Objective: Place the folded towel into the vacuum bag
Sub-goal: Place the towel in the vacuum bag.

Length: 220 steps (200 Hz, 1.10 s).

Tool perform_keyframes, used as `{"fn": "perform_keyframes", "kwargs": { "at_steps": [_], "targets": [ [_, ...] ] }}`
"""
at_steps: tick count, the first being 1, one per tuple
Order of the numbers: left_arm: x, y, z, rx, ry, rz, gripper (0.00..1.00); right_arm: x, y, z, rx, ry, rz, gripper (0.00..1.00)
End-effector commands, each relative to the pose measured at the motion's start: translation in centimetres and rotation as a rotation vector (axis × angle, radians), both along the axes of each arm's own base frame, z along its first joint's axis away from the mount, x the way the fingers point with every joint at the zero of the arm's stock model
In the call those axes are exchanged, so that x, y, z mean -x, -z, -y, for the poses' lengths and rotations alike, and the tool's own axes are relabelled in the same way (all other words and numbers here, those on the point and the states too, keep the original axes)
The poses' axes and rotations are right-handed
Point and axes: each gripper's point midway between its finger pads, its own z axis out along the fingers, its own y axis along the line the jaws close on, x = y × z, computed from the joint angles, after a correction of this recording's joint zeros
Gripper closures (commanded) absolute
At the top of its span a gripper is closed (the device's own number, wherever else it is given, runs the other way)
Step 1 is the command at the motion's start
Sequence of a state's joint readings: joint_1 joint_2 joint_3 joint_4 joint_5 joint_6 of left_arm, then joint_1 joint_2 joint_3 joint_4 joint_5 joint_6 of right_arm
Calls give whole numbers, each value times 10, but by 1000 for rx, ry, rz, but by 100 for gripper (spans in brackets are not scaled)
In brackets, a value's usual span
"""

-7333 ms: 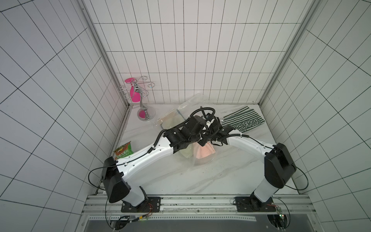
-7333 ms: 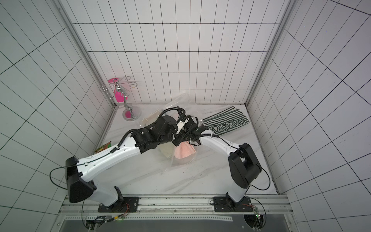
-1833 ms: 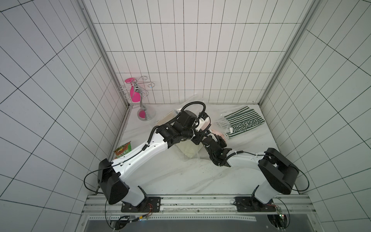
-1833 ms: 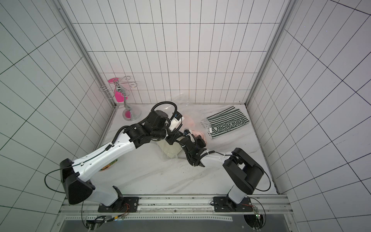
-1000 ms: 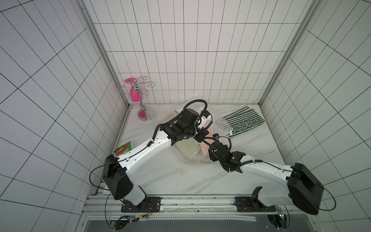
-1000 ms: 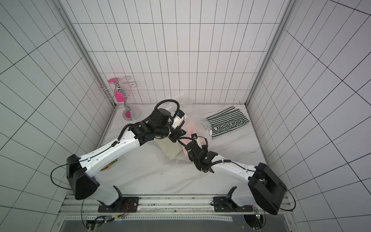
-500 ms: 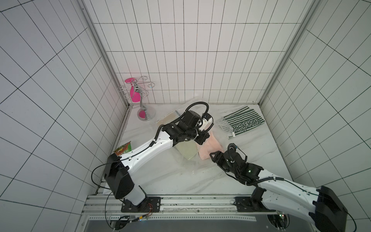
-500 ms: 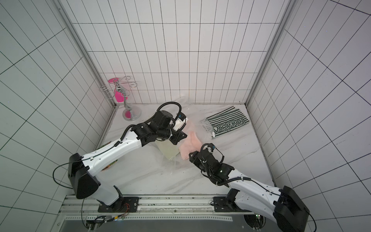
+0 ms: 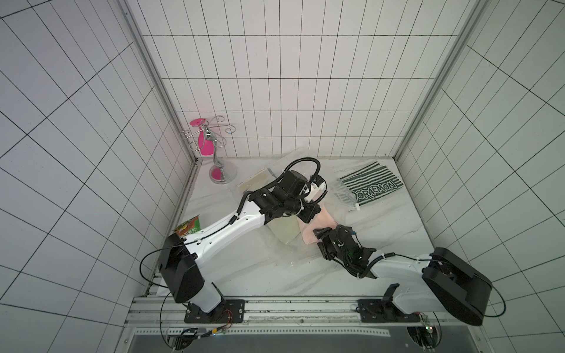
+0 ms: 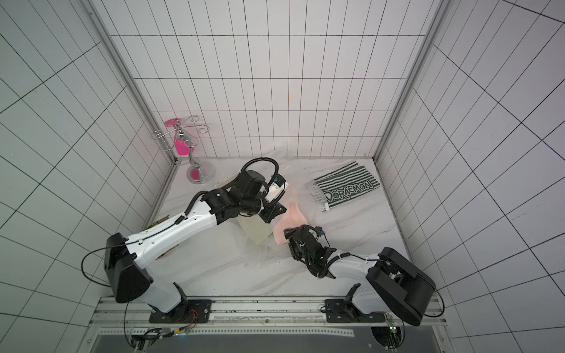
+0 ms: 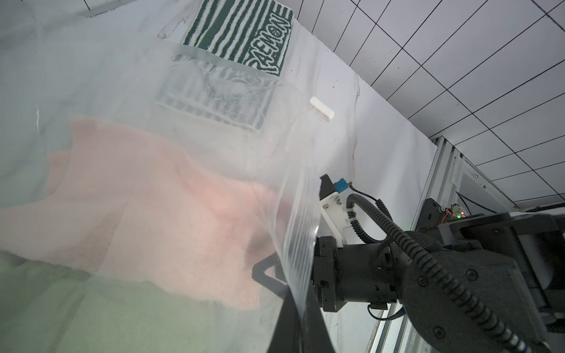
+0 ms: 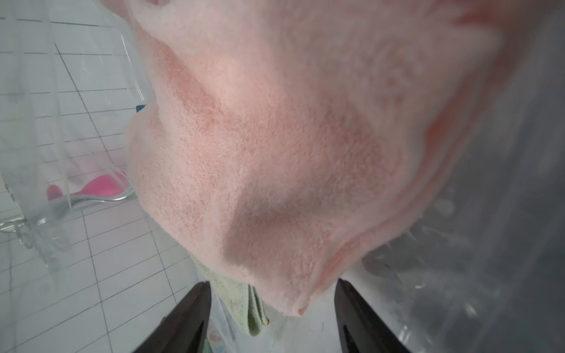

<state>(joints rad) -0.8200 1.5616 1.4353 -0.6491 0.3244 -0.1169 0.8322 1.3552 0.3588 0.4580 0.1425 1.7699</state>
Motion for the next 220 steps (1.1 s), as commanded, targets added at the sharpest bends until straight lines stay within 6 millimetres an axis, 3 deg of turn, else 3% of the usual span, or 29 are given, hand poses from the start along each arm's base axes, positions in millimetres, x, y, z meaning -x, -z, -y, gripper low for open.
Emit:
{"fn": "perform_keyframes", "kwargs": {
  "at_steps": [1,48,88,115,147,188,220],
  "targets": [
    [9,-4,5,22,33,2,100,-9,6,12,-77,158,-5,33],
    [13,-3,7,18,42,0,100,-36,17,19,-87,317,71,33],
    [10,-6,1,-5,31,24,100,-69,14,-2,-193,287,214,61],
    [14,-1,3,-5,35,6,100,-81,23,-5,-137,236,236,80],
    [16,0,2,-7,38,0,100,-100,-1,0,51,134,285,91],
    [16,-4,4,-4,42,2,100,-135,-62,-5,203,19,427,99],
    [16,-6,9,-2,47,5,100,-149,-81,-18,251,-89,527,100]
  ]
}}
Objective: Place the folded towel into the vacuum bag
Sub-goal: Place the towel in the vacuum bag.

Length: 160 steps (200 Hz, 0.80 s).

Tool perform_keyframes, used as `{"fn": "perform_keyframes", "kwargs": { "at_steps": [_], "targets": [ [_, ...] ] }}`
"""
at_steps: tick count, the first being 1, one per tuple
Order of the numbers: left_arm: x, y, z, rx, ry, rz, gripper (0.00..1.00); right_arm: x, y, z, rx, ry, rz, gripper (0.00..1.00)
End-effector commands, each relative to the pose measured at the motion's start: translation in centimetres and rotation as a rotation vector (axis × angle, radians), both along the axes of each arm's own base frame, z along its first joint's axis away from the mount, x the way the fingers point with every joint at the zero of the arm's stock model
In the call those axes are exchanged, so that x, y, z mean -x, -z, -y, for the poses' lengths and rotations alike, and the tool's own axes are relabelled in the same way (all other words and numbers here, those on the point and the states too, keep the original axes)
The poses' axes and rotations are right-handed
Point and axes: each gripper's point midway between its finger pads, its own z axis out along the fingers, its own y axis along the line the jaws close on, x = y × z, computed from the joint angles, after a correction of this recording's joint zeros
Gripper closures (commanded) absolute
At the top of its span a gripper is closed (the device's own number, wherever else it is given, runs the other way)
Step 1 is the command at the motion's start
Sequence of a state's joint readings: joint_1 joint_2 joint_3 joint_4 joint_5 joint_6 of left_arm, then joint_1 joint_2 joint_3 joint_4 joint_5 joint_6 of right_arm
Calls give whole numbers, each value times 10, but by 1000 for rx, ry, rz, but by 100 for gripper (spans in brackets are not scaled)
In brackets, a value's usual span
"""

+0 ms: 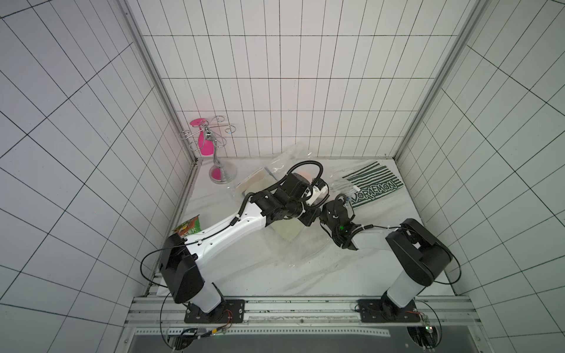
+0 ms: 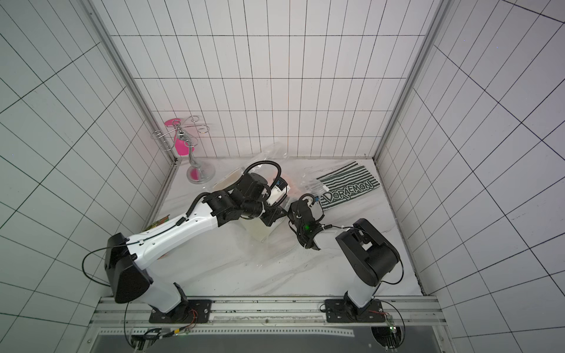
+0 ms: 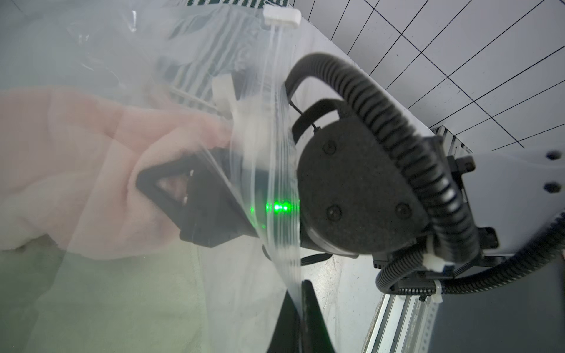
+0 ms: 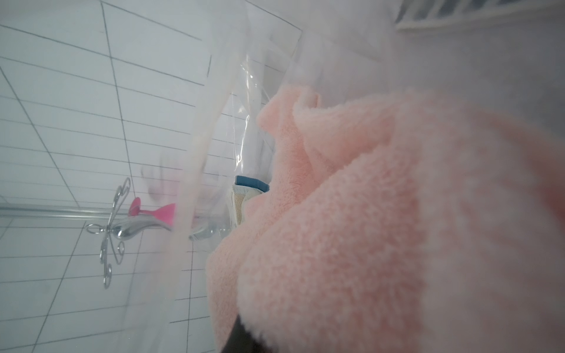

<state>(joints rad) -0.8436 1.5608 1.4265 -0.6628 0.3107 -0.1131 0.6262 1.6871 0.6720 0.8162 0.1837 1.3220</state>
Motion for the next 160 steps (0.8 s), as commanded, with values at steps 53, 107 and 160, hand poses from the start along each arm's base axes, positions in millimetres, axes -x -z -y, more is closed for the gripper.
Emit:
{"fn": "perform_keyframes", "kwargs": {
  "at_steps": [53,107,160],
  "targets": [
    [6,-14,13,22,37,12,100,-16,21,-3,336,-163,24,100],
    [13,-11,25,13,57,5,100,-27,7,38,649,-91,-1,100],
    [12,-11,28,15,55,10,100,7,96,100,561,21,-369,64]
  ]
}}
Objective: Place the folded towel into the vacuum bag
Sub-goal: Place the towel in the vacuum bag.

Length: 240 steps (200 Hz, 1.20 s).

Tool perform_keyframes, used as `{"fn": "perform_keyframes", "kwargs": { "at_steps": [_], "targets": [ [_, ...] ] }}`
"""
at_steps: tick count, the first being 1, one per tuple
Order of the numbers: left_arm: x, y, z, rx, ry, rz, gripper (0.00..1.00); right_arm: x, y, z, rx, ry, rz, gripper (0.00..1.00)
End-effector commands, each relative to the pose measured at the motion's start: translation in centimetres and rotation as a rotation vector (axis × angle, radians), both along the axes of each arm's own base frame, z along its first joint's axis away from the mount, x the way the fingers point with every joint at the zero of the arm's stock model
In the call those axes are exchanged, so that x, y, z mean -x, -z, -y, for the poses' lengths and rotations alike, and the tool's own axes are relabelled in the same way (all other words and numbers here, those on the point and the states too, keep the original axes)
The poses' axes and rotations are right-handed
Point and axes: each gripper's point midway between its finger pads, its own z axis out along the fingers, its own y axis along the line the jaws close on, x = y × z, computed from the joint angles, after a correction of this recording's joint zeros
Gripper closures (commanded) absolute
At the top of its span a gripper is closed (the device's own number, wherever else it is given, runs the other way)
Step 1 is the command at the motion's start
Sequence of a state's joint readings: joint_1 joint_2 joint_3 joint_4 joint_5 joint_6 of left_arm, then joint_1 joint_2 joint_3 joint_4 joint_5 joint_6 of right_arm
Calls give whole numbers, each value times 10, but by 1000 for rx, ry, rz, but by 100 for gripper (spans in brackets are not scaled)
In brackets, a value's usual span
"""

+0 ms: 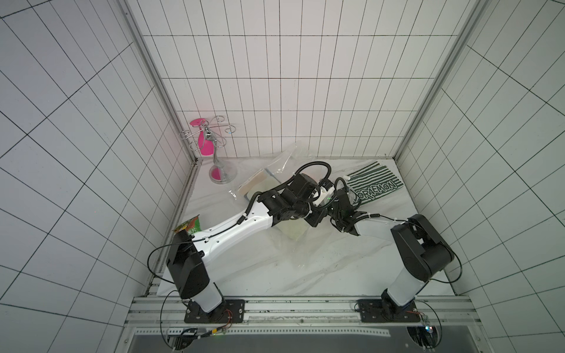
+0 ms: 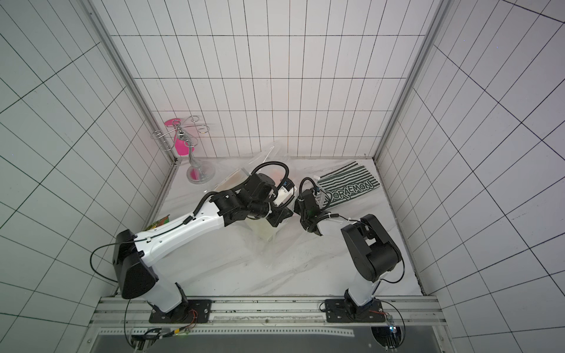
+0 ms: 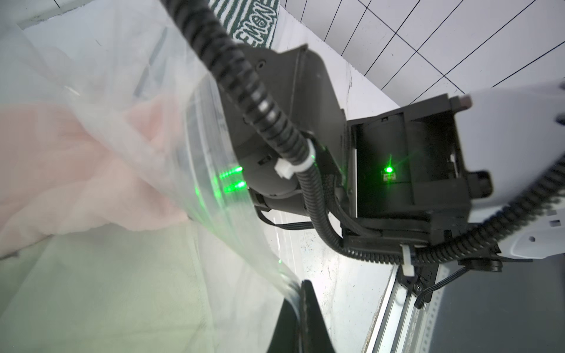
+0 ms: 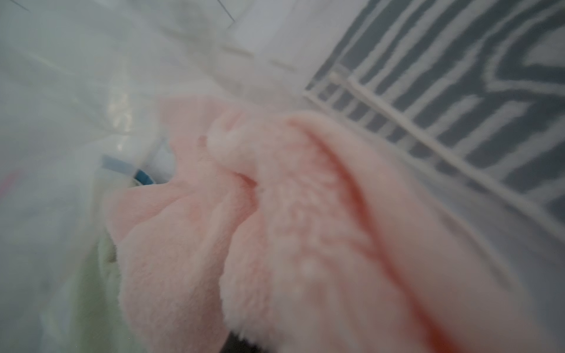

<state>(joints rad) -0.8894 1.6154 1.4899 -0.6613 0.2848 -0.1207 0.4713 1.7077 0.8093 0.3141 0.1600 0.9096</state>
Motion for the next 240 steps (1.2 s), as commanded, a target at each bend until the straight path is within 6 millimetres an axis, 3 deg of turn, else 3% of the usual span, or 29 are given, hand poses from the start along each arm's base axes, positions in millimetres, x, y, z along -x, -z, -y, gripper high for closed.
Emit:
{"fn": "perform_keyframes", "kwargs": {
  "at_steps": [1,16,40,67,84,112,128,151,164,179,189,201,222,240],
  "targets": [
    [9,-9,7,16,34,-5,100,23,34,32,35,111,-125,63],
    [8,-7,6,8,32,-2,100,27,28,26,6,76,-121,48],
    [4,-6,5,-3,27,7,100,42,0,20,-22,24,-103,34],
    [3,-13,5,7,25,9,100,69,-24,23,-43,-1,-119,29],
    [6,-21,5,25,30,6,100,90,-27,22,-59,-23,-148,28],
    [12,-32,5,52,36,1,100,123,-17,18,-50,-53,-189,29],
    [13,-32,5,47,40,-7,100,136,-15,13,-17,-93,-150,38],
    [14,-31,6,38,45,-17,100,144,-24,-6,30,-199,-59,62],
    [15,-33,7,40,47,-16,100,144,-34,-19,63,-248,6,81],
    [17,-38,9,52,55,-19,100,137,-44,-30,112,-263,64,87],
    [19,-40,10,56,58,-18,100,128,-46,-32,140,-250,84,84],
    [21,-42,12,61,62,-21,100,113,-45,-28,154,-187,136,70],
    [22,-42,13,59,61,-25,100,89,-40,-29,154,-128,177,54],
    [21,-37,13,46,59,-31,100,71,-34,-38,199,-139,189,47]
  ]
}}
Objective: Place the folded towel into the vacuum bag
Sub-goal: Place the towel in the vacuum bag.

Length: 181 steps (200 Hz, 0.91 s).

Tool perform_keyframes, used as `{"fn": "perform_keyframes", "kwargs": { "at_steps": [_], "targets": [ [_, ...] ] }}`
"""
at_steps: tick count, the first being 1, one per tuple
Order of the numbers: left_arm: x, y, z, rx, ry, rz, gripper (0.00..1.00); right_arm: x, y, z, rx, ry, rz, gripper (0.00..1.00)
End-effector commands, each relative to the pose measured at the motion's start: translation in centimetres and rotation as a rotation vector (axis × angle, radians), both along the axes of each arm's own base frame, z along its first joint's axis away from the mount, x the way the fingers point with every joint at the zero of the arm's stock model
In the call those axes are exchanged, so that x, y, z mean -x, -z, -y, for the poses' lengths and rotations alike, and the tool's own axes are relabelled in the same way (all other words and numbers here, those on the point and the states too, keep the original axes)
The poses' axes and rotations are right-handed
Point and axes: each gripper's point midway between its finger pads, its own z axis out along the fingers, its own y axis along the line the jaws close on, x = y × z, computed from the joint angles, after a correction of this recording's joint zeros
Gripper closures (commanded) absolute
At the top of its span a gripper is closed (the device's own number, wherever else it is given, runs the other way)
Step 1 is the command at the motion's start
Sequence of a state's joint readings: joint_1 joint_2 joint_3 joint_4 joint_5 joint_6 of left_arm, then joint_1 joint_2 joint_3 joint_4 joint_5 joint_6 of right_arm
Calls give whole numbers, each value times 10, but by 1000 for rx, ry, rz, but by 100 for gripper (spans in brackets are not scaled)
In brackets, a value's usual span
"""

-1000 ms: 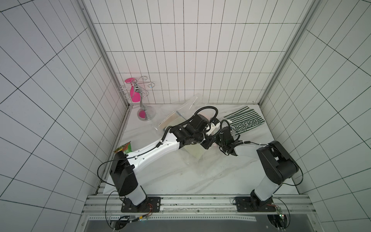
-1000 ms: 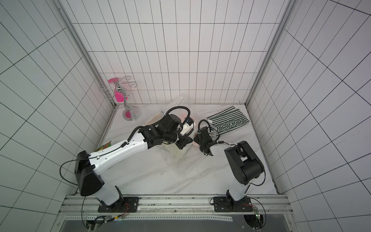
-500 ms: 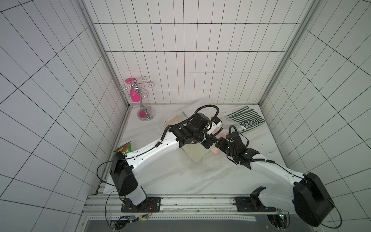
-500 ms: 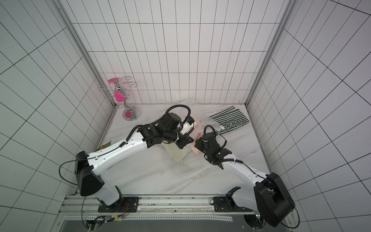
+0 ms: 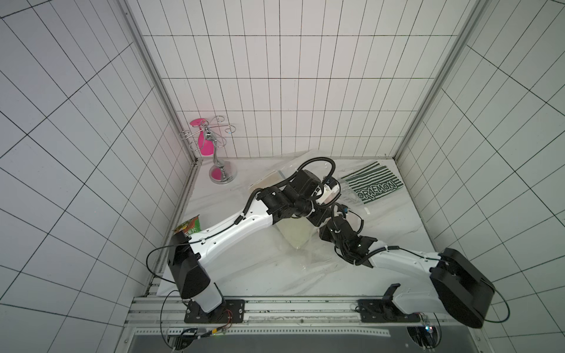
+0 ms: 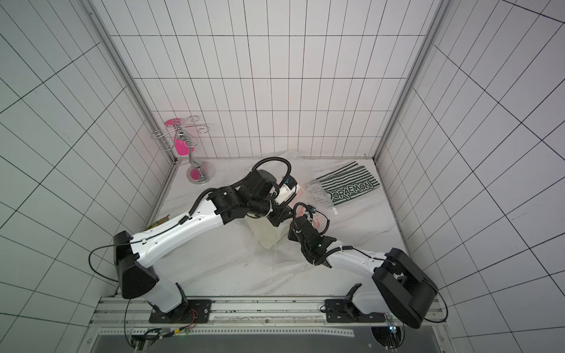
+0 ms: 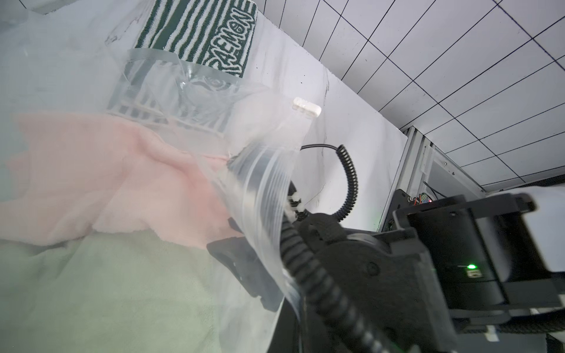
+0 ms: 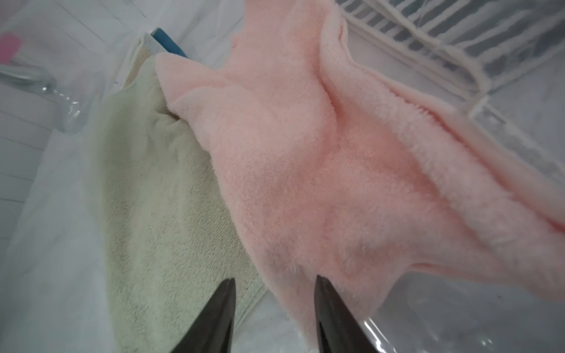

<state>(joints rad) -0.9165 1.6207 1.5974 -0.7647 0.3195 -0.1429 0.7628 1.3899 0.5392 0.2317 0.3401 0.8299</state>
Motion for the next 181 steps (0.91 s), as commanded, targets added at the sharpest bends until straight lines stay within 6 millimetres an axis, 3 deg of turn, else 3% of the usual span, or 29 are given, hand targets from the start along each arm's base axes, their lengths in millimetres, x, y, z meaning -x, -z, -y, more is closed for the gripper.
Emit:
{"fn": "perform_keyframes", "kwargs": {
  "at_steps": [1,51,64,77,95,116,160,181],
  "targets": [
    [4,-11,7,29,21,5,100,-40,-26,-10,12,48,141,46],
    [6,-11,7,28,27,4,100,-62,-2,-21,116,21,95,44],
    [7,-10,7,30,31,1,100,-70,6,-17,133,34,70,52],
    [8,-9,7,28,33,-3,100,-77,7,-13,152,43,76,65],
    [11,-7,7,25,37,-6,100,-91,-8,-12,221,23,130,85],
    [13,-8,6,28,41,-7,100,-102,-42,-15,322,-15,229,100],
    [18,-12,9,42,53,-12,100,-112,-106,-26,538,-84,472,100],
    [20,-14,12,53,58,-17,100,-122,-105,-30,551,-116,505,100]
  ]
}}
